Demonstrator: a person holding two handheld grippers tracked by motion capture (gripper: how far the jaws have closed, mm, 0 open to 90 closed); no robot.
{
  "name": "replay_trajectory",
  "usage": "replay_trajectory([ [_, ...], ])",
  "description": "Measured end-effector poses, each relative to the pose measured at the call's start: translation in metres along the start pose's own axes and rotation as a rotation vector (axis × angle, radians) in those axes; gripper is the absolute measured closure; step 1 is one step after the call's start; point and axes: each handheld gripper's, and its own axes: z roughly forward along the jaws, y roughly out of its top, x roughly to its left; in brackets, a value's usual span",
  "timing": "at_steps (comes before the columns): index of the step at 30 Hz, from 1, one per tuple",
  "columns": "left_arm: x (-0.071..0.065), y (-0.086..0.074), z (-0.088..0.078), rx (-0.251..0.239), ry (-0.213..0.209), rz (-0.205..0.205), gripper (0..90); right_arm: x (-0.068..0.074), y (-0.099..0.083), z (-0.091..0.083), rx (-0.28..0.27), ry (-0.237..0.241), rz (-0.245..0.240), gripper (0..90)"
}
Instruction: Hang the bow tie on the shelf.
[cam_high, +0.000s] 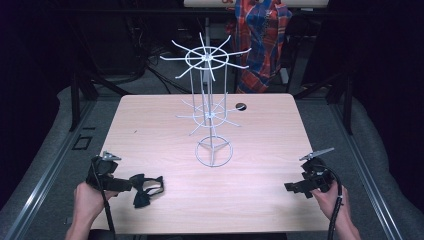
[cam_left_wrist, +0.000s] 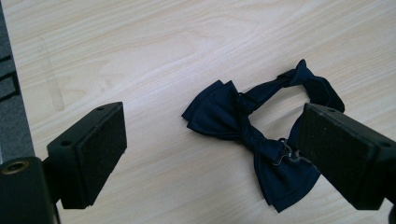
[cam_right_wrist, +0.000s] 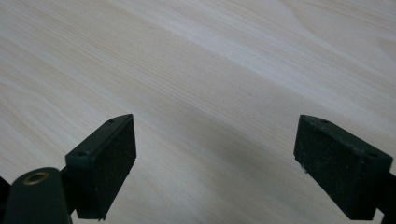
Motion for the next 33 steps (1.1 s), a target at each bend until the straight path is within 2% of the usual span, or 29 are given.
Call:
replay_trajectory([
  [8,-0.001,0.004,0.004,-0.005,-0.005,0.010,6.6,0.000,0.000,-0.001,0.000,0.001,0.003,11.3],
  [11,-0.003,0.005,0.006,-0.004,-0.025,0.008,6.3,0.001,0.000,0.000,0.001,-0.002,0.005,11.2],
  [15,-0.008,0.013,0.012,0.006,-0.036,0.039,6.4,0.000,-0.001,-0.001,0.001,0.002,0.004,10.8],
  [21,-0.015,0.021,0.022,0.018,-0.051,0.062,6.7,0.001,0.000,-0.001,0.003,0.002,-0.002,10.9],
  [29,-0.017,0.027,0.035,0.062,-0.063,0.081,6.6,0.001,0.000,0.000,0.004,0.005,0.004,11.2],
  [33,-0.018,0.029,0.044,0.103,-0.079,0.112,10.2,0.001,0.000,0.000,0.004,0.004,0.002,11.3],
])
